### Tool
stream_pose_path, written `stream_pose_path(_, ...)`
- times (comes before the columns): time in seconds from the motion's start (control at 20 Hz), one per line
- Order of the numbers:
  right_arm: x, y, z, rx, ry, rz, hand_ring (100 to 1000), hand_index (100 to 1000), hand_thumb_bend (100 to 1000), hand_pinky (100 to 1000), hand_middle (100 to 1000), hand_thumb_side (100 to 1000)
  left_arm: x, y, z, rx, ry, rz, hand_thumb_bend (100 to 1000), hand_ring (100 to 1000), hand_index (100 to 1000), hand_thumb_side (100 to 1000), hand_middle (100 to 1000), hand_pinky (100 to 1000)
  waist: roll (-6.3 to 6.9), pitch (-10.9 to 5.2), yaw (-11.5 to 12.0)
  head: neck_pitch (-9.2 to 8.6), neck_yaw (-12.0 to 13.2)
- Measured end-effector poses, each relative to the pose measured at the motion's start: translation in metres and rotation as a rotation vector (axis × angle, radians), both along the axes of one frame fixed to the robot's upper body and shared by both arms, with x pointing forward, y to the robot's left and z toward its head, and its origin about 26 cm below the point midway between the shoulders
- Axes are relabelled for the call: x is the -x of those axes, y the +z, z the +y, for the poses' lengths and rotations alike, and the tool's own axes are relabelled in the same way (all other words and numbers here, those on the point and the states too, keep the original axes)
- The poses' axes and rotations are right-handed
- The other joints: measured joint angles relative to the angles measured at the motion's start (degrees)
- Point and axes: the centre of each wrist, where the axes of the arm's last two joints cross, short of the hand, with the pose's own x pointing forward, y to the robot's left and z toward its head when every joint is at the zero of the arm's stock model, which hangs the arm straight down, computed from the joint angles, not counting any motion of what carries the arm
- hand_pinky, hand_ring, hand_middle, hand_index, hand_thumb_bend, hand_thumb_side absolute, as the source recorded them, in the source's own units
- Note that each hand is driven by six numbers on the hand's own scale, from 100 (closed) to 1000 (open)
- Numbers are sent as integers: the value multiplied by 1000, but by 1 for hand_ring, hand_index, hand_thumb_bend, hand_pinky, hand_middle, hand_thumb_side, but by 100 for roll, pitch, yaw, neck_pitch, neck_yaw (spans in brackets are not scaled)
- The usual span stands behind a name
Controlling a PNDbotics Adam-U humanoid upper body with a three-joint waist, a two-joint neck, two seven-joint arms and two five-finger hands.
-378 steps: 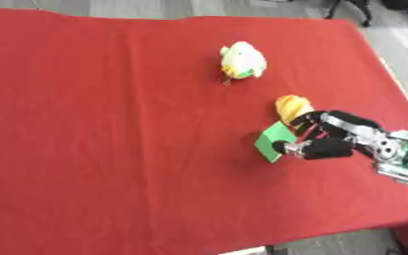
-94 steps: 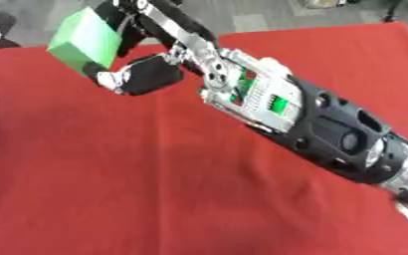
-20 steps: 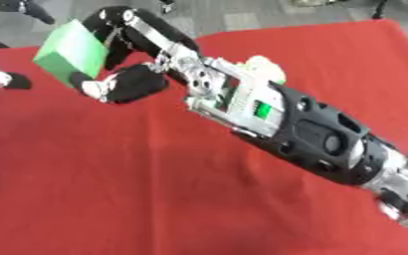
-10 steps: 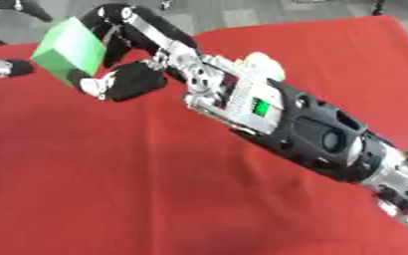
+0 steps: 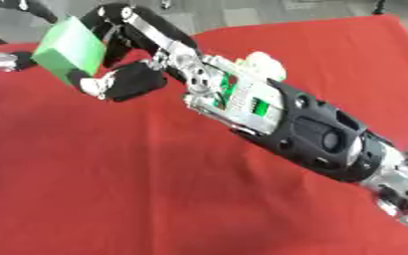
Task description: Pick up the objects with one hand, pass them to the other hand, and then place them into the box on the other side of the table.
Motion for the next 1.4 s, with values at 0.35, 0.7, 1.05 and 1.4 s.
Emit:
stream_pose_path(0.35,0,0,0,0,-3,0,505,538,100,630,373,100,5,1,-2,-21,-17,-13,324,958,959,747,897,1000,0,35,15,0,5)
stream_pose_path(0.7,0,-2,-1,0,-16,4,507,537,100,630,373,100,5,1,-2,-55,-10,-40,378,958,969,891,906,1000,2,45,21,0,50)
stream_pose_path(1.05,0,-4,-3,6,-29,4,506,536,100,629,373,100,6,7,6,-55,-3,-61,303,954,965,968,900,1000,18,53,20,4,48)
stream_pose_path(1.4,0,-4,-3,6,-31,4,505,534,100,628,373,100,15,19,8,-30,-32,-60,278,953,967,969,898,1000,56,75,17,13,-6)
